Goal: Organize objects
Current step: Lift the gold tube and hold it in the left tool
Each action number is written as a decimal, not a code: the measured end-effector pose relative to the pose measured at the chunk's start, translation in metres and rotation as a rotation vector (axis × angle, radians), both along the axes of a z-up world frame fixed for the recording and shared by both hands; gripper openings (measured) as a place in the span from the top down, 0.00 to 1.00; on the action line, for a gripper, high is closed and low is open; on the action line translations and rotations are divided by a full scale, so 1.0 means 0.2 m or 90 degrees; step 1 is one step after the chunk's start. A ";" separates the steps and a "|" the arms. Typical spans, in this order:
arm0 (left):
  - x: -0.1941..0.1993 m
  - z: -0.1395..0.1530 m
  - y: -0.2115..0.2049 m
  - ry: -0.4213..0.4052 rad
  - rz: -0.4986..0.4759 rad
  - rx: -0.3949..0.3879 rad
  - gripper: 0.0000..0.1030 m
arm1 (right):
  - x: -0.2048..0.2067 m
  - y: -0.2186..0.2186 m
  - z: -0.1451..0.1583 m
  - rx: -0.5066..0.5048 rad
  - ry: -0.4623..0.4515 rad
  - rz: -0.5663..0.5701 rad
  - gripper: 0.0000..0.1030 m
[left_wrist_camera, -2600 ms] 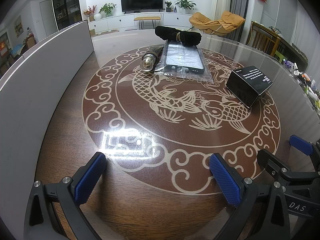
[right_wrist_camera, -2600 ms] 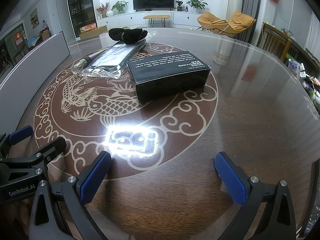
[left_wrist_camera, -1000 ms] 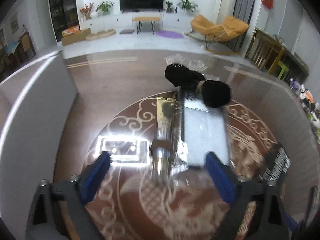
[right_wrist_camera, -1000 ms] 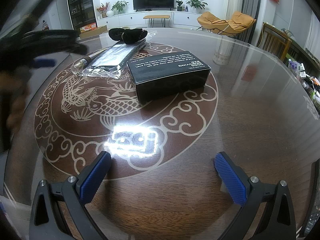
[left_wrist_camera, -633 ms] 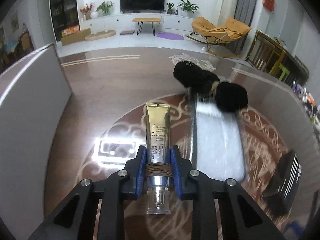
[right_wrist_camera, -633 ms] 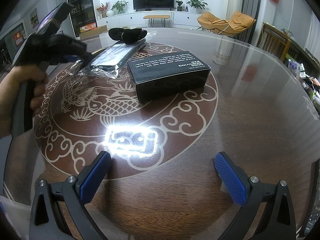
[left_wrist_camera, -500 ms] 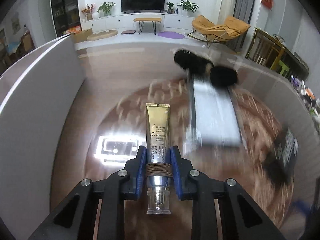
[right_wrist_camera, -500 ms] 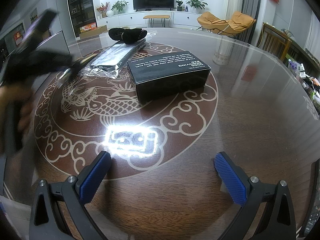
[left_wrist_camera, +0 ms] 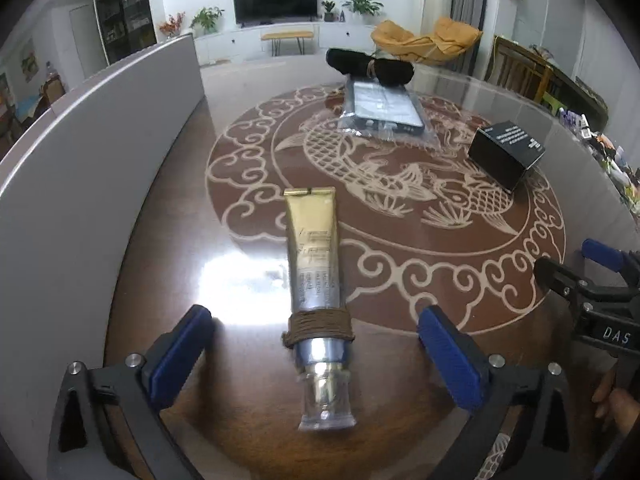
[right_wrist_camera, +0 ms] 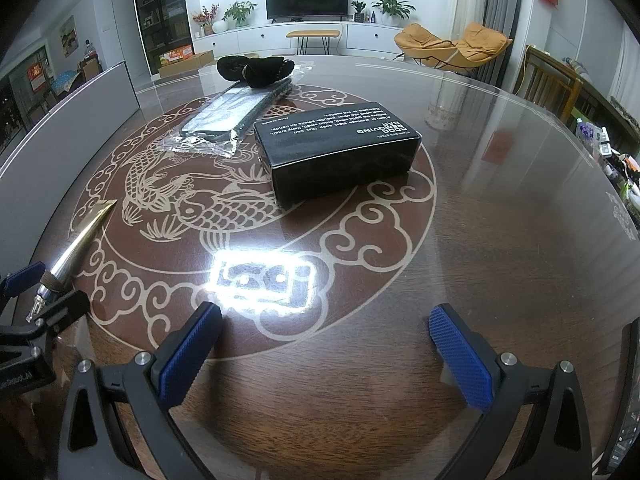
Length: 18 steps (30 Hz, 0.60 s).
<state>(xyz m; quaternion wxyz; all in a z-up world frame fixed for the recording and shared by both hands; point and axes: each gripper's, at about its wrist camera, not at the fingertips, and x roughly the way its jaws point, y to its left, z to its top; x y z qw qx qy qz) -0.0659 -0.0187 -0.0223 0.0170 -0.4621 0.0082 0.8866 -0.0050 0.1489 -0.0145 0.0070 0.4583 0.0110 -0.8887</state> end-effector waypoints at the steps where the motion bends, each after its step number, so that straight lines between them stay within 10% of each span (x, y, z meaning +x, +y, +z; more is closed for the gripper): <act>1: 0.00 0.00 0.00 0.002 -0.001 0.001 0.00 | 0.00 0.00 0.00 0.000 0.000 0.000 0.00; 18: -0.01 -0.01 0.01 0.003 0.001 0.001 0.00 | 0.00 0.00 0.00 0.000 0.000 0.000 0.00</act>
